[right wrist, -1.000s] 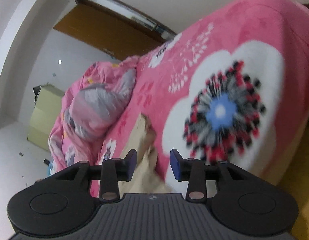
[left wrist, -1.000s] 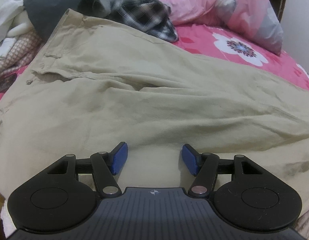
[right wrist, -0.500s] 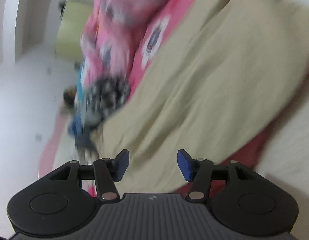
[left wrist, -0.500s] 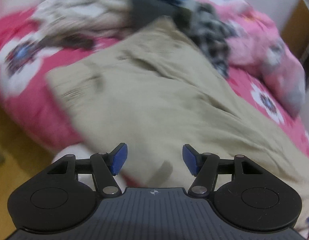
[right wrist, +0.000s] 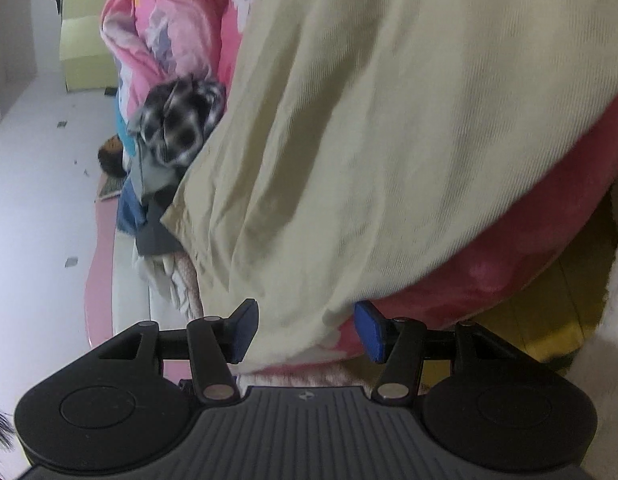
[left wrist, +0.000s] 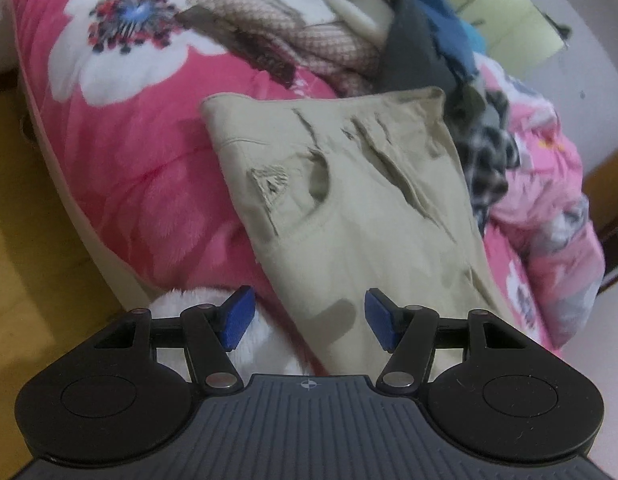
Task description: Fold clothes
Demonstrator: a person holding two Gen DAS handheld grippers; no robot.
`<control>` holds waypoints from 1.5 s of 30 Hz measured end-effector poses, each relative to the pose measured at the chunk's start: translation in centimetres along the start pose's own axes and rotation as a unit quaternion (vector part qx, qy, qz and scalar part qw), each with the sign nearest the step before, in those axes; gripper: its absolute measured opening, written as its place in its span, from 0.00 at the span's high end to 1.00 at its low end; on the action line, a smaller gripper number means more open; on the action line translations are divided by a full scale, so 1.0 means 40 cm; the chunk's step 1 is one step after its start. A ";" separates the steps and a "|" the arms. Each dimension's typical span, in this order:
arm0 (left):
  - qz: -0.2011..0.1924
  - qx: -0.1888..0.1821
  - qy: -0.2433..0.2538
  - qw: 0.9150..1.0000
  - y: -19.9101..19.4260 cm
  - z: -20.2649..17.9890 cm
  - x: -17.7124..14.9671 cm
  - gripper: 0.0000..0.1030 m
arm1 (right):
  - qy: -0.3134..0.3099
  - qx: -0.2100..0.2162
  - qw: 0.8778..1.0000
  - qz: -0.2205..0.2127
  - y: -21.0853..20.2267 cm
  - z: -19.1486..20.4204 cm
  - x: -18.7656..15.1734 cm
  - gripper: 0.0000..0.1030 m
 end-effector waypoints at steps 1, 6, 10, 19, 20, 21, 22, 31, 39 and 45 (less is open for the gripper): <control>0.006 -0.016 -0.015 1.000 0.006 0.005 0.006 0.43 | 0.002 -0.003 1.000 -0.003 0.008 -0.002 0.003 0.45; 0.025 -0.079 -0.060 0.995 0.016 0.009 0.017 0.45 | 0.012 -0.011 1.000 -0.011 0.020 -0.005 0.001 0.45; 0.011 -0.114 -0.058 0.992 -0.006 -0.012 0.024 0.54 | 0.003 -0.002 1.000 -0.026 0.009 0.005 0.002 0.46; 0.016 -0.222 -0.088 0.971 0.024 -0.032 0.032 0.61 | -0.003 0.039 0.996 -0.074 -0.020 0.002 0.001 0.58; 0.029 -0.215 -0.087 0.972 0.040 -0.036 0.027 0.64 | 0.007 0.036 0.996 -0.078 -0.020 -0.011 0.001 0.59; 0.039 -0.209 -0.084 0.973 0.054 -0.040 0.021 0.67 | 0.015 0.034 0.996 -0.081 -0.020 -0.024 0.001 0.62; 0.045 -0.203 -0.079 0.975 0.064 -0.047 0.015 0.68 | 0.022 0.038 0.995 -0.087 -0.024 -0.032 0.002 0.66; -0.007 -0.172 -0.016 0.985 0.025 -0.119 0.031 0.90 | 0.012 0.073 0.987 -0.143 -0.067 -0.034 0.028 0.87; -0.025 -0.177 -0.017 0.984 0.001 -0.126 0.042 0.91 | 0.062 0.104 0.985 -0.126 -0.052 -0.087 0.024 0.80; -0.031 -0.184 -0.022 0.982 -0.003 -0.135 0.058 0.91 | 0.074 0.117 0.982 -0.132 -0.049 -0.095 0.031 0.74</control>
Point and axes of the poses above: each gripper's, at about its wrist camera, not at the fingertips, and y roughly the way its jaws point, z to its left, x to its top, the point moved 9 cm from there along y, roughly the way its jaws point, and after that the axes turned 13 degrees about z, right-handed, at the moved point
